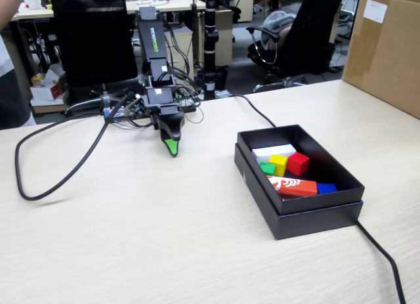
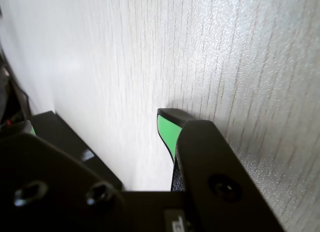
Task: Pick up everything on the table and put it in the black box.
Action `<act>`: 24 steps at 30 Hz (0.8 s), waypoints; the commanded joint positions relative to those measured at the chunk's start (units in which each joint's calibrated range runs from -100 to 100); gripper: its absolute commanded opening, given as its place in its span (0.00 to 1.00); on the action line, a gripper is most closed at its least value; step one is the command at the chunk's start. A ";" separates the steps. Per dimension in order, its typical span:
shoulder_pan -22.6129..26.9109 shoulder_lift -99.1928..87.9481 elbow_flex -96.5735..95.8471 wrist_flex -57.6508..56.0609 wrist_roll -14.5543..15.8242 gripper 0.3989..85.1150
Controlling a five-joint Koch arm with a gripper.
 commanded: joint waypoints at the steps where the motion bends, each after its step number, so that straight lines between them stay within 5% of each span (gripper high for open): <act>1: 0.44 -0.65 -1.97 8.65 -0.49 0.56; 24: 2.20 4.86 -6.14 8.91 -0.15 0.57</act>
